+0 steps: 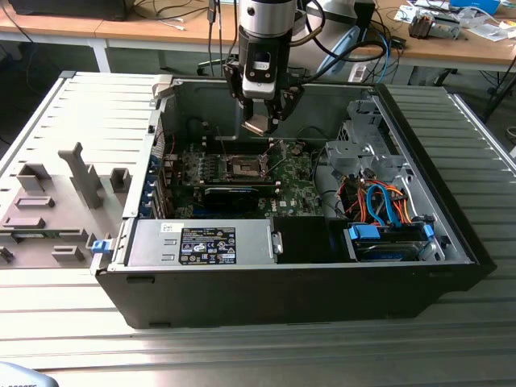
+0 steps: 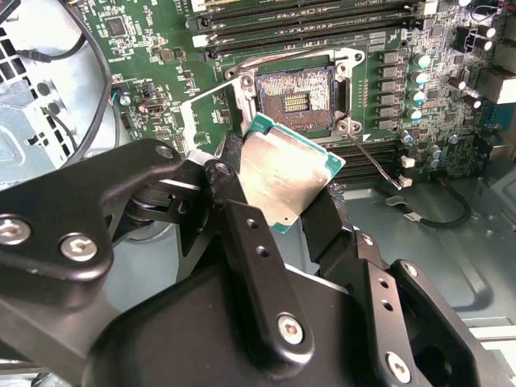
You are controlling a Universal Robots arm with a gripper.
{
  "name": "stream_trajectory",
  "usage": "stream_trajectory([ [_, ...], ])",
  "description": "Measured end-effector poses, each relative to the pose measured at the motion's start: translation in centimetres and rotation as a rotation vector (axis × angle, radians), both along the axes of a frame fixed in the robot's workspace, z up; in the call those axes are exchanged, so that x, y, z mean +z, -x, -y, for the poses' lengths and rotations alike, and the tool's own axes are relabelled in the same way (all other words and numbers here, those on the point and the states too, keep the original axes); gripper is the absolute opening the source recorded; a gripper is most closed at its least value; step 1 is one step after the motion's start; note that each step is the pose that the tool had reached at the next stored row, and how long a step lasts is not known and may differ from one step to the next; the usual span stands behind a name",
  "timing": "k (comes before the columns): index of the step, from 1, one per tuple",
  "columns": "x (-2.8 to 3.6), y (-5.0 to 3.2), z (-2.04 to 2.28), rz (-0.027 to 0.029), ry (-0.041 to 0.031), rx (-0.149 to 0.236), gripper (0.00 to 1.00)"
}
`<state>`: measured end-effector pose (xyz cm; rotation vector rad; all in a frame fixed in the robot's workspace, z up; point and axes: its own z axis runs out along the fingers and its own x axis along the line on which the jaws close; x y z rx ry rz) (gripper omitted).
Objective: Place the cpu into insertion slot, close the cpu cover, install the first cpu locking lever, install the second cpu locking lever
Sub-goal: 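Place the cpu into insertion slot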
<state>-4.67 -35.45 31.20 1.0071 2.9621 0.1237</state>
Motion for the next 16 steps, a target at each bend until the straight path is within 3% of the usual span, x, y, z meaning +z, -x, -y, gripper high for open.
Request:
stream_trajectory([
  [16, 0.00, 0.00, 0.00, 0.0000, 0.0001, -0.015, 0.55],
])
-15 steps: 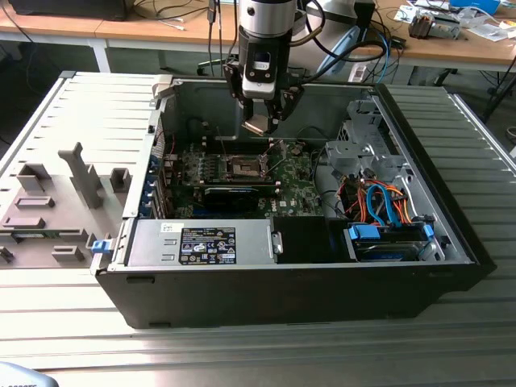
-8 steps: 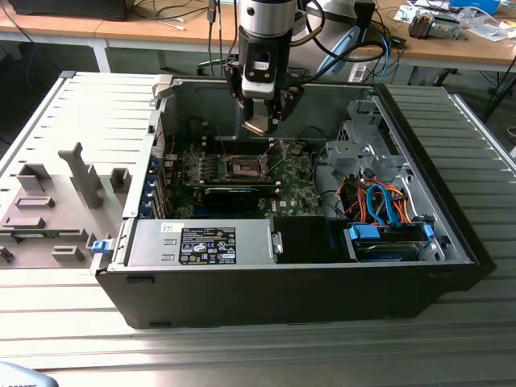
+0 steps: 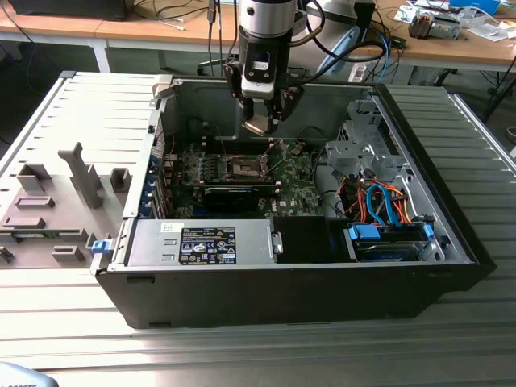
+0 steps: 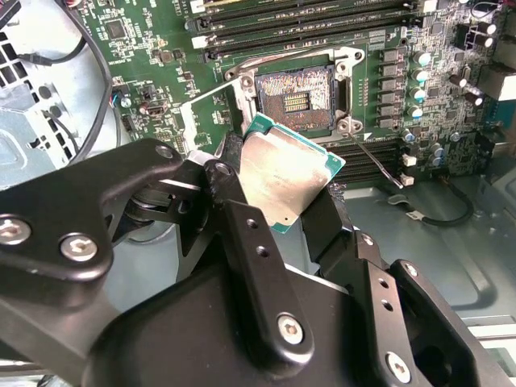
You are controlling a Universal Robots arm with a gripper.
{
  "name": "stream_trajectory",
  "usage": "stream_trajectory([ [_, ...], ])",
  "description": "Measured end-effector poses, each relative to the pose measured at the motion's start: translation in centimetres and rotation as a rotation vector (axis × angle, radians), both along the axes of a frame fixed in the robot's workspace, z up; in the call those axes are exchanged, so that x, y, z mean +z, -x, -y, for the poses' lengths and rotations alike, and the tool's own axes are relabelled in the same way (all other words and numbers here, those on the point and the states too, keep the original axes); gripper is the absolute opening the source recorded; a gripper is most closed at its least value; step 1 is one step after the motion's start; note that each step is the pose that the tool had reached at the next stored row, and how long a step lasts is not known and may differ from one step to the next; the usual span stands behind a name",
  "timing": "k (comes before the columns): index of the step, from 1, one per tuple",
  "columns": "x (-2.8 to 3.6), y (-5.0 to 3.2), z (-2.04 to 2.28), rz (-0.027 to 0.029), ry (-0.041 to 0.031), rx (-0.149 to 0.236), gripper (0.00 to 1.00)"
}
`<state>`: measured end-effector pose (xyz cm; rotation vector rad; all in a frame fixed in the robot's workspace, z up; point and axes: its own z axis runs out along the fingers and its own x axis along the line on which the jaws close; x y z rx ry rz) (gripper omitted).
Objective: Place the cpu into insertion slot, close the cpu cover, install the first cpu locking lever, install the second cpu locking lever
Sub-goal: 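Place the cpu into insertion slot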
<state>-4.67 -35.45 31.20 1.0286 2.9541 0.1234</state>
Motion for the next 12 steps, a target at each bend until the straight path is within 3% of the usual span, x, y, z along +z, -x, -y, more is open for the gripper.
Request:
stream_trajectory([
  [12, -0.01, 0.00, 0.00, 0.0000, -0.0001, -0.013, 0.55],
])
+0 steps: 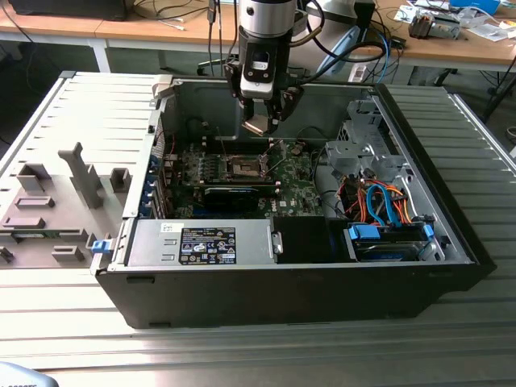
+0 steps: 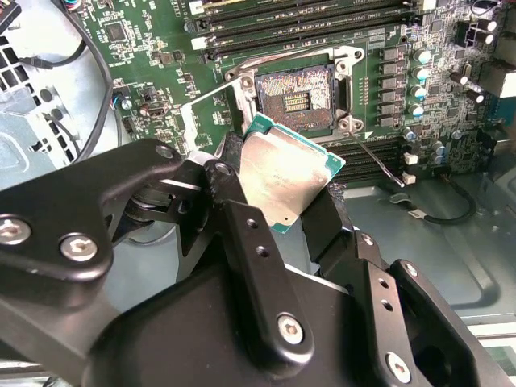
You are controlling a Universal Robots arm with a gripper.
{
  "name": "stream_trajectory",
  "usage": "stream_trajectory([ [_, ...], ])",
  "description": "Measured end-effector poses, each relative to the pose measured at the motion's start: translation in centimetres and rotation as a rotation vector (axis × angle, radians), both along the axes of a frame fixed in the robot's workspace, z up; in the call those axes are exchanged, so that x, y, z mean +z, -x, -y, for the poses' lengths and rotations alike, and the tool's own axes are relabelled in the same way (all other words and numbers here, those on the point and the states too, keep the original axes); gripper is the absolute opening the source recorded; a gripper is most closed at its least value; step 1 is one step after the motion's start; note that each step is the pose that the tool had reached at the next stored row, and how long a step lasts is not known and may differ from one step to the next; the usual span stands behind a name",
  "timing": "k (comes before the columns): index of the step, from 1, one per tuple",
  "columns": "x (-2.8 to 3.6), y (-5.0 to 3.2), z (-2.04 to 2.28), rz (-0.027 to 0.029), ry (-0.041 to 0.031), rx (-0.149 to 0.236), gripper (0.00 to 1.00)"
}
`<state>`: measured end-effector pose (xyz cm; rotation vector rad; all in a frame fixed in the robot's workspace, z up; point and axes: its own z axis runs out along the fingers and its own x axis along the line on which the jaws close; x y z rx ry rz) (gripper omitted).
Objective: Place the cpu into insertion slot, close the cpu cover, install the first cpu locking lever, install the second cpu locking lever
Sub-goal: 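Place the cpu into insertion slot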
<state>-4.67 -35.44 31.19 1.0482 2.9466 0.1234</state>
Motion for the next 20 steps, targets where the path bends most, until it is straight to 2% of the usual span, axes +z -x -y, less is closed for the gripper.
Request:
stream_trajectory([
  [20, -0.02, 0.00, 0.00, 0.0000, 0.0008, -0.022, 0.55],
])
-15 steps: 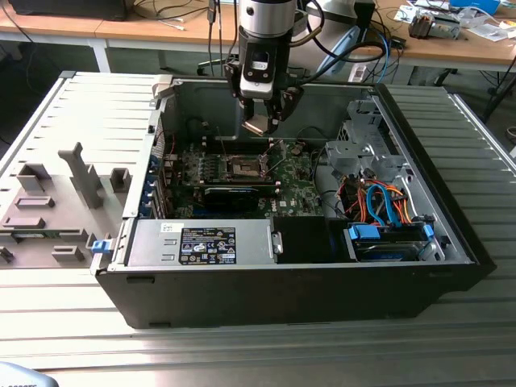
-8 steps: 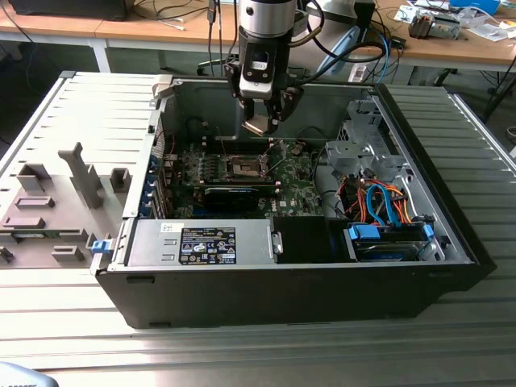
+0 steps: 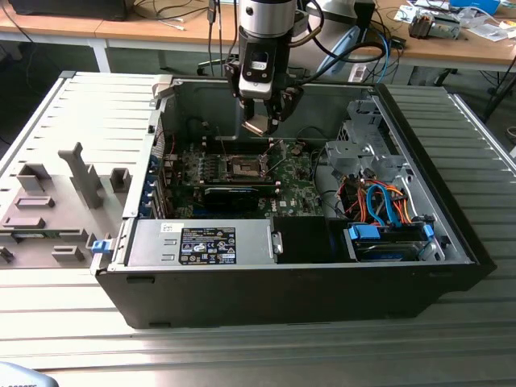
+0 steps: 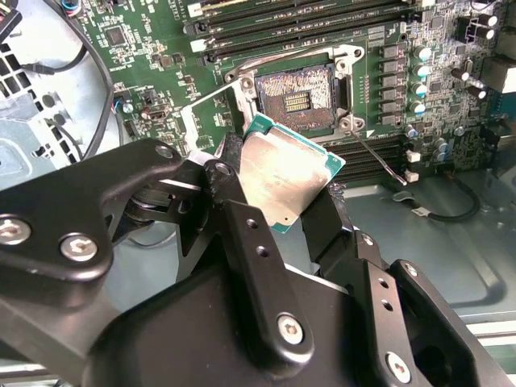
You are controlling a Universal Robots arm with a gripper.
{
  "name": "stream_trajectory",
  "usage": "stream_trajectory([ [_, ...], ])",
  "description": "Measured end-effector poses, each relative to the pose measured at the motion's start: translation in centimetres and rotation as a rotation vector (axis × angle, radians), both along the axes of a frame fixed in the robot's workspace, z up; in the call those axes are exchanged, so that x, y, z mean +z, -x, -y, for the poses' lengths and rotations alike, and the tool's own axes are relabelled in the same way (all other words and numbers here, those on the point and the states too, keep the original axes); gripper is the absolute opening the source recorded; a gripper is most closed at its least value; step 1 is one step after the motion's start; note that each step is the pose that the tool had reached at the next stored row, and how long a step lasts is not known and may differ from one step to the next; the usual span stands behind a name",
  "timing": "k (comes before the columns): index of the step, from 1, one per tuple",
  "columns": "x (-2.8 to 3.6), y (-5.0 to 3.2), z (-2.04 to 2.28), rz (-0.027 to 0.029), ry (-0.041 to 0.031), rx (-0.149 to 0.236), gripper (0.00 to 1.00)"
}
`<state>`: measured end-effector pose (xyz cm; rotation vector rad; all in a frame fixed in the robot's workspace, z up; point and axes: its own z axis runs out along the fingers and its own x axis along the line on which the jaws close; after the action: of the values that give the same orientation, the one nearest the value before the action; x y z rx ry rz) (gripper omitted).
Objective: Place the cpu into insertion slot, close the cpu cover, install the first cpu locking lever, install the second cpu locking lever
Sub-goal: 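Place the cpu into insertion slot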
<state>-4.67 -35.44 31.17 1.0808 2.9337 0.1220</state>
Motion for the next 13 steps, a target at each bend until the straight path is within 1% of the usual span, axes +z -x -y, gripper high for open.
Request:
stream_trajectory([
  [13, -0.02, 0.00, 0.00, 0.0000, 0.0000, -0.019, 0.55],
])
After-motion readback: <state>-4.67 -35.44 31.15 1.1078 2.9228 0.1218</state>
